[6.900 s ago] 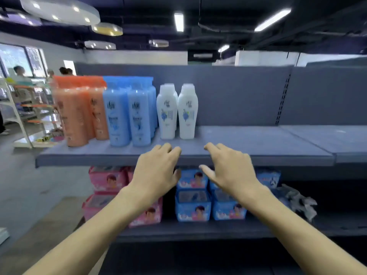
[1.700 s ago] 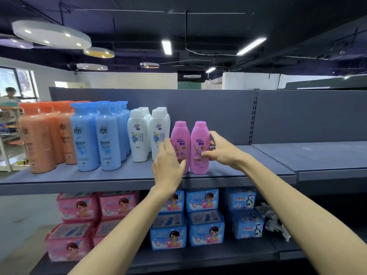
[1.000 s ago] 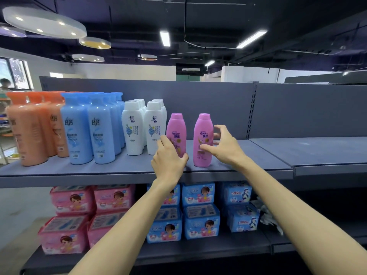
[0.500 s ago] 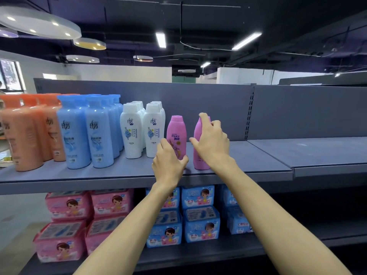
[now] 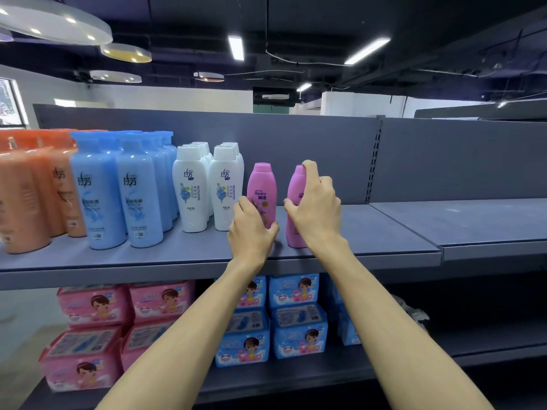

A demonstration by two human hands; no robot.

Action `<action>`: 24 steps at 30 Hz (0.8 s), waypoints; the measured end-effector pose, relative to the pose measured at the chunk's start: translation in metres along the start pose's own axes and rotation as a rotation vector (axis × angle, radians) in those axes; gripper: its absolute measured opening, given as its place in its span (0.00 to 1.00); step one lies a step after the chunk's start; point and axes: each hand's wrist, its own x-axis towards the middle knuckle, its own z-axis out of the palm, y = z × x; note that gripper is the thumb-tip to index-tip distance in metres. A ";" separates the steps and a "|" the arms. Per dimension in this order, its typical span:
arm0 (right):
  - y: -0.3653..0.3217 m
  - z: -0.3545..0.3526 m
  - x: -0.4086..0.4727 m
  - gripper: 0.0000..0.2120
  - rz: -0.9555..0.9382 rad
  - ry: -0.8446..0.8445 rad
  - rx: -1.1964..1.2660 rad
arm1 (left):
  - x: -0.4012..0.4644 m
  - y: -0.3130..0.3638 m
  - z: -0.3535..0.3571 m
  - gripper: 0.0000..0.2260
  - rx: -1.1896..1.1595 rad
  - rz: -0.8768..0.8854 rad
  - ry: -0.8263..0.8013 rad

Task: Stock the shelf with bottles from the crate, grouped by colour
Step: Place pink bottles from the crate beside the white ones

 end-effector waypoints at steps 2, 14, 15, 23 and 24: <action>0.002 0.003 0.004 0.29 0.002 0.001 0.008 | 0.005 0.000 0.005 0.24 0.011 0.006 -0.001; 0.027 0.036 0.047 0.29 0.007 -0.034 0.064 | 0.058 -0.002 0.068 0.21 0.045 -0.037 -0.010; 0.030 0.039 0.051 0.29 0.006 -0.034 0.068 | 0.064 -0.002 0.074 0.21 0.050 -0.048 -0.012; 0.051 0.058 0.077 0.30 -0.007 -0.028 0.096 | 0.114 -0.002 0.118 0.27 0.072 -0.133 -0.029; 0.053 0.059 0.079 0.30 -0.008 -0.031 0.101 | 0.118 -0.002 0.122 0.28 0.078 -0.149 -0.029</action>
